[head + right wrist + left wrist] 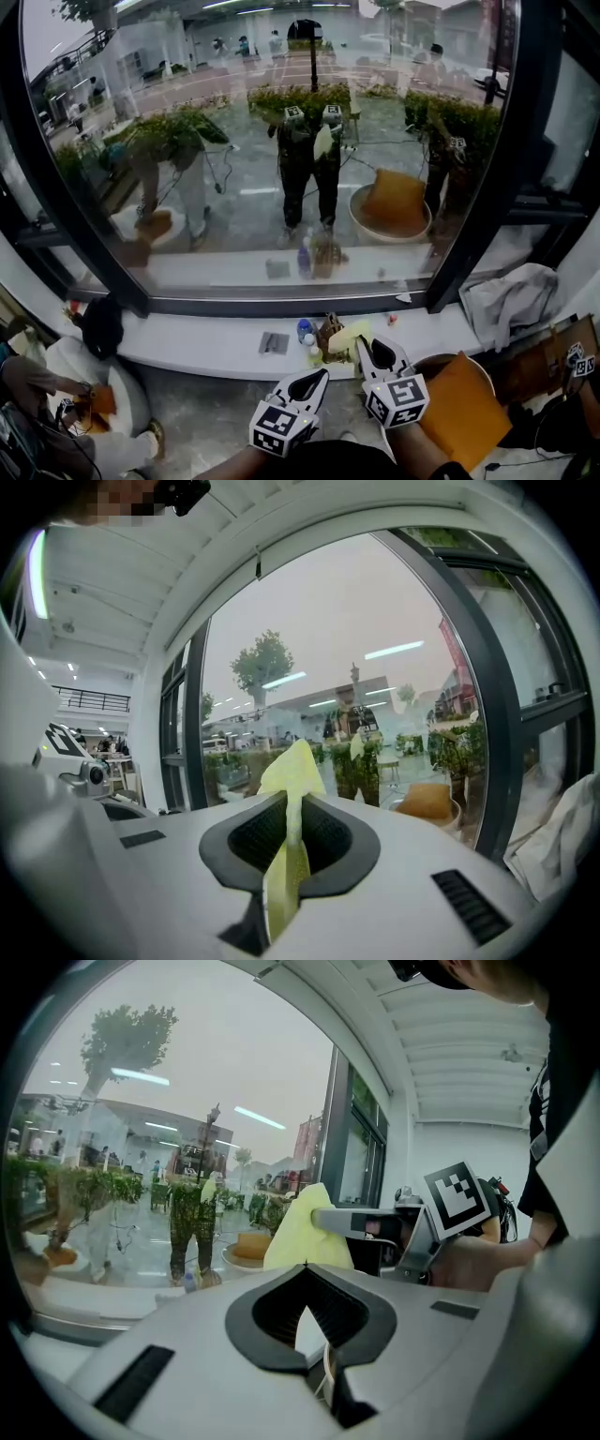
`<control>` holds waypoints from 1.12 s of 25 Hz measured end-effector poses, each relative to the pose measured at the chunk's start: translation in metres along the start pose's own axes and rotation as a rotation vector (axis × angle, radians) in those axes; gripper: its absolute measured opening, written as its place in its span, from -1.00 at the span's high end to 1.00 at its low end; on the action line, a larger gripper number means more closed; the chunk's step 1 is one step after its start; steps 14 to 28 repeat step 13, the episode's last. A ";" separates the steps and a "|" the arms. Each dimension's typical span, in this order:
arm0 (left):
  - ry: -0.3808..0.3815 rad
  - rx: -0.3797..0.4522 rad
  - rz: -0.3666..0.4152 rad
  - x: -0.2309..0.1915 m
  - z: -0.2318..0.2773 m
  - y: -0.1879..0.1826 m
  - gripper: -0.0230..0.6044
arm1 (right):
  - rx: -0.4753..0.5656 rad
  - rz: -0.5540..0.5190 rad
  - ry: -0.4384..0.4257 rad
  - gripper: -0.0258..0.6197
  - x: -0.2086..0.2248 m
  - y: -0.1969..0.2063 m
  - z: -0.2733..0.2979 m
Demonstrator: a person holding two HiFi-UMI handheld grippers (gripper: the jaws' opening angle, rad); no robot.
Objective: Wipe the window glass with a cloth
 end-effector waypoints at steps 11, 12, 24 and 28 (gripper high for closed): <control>0.003 -0.016 0.007 -0.002 -0.004 -0.002 0.90 | 0.007 0.025 0.021 0.76 0.001 -0.001 -0.004; 0.000 -0.012 0.005 -0.002 -0.005 -0.003 0.90 | 0.008 0.026 0.022 0.76 0.001 -0.001 -0.004; -0.003 -0.006 0.002 -0.002 -0.006 -0.005 0.90 | 0.008 0.027 0.023 0.76 0.000 -0.001 -0.005; -0.003 -0.006 0.002 -0.002 -0.006 -0.005 0.90 | 0.008 0.027 0.023 0.76 0.000 -0.001 -0.005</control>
Point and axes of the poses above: the fingertips, and each gripper's own axes: z forward along the fingers, x to its right, y out of its underside, the point moved 1 cm from there along -z, backward along the fingers, and after that the axes turned 12 degrees about y, right-handed, at the moved point
